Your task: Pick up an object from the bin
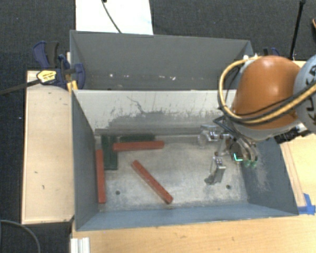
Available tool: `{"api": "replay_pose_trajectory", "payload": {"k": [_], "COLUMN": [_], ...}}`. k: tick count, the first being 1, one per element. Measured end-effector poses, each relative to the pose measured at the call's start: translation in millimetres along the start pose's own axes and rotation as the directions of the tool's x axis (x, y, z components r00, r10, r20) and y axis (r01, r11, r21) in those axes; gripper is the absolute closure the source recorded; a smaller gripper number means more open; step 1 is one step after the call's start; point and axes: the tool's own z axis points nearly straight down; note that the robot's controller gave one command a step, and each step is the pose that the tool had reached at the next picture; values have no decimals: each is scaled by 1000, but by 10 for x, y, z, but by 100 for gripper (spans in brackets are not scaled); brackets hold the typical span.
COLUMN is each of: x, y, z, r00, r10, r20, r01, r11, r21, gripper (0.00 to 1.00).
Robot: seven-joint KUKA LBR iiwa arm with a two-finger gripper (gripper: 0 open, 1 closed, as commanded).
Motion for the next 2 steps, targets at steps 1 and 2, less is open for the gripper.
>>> {"api": "replay_pose_trajectory", "payload": {"k": [1,2], "x": [-131,243], "y": [825,1350], "z": [1492,1150], "r00": [993,983], "r10": [114,185], "r20": [1,3], "r01": [-114,-185], "r11": [993,983], "r21": [-1,-3], "gripper": [0,0]}}
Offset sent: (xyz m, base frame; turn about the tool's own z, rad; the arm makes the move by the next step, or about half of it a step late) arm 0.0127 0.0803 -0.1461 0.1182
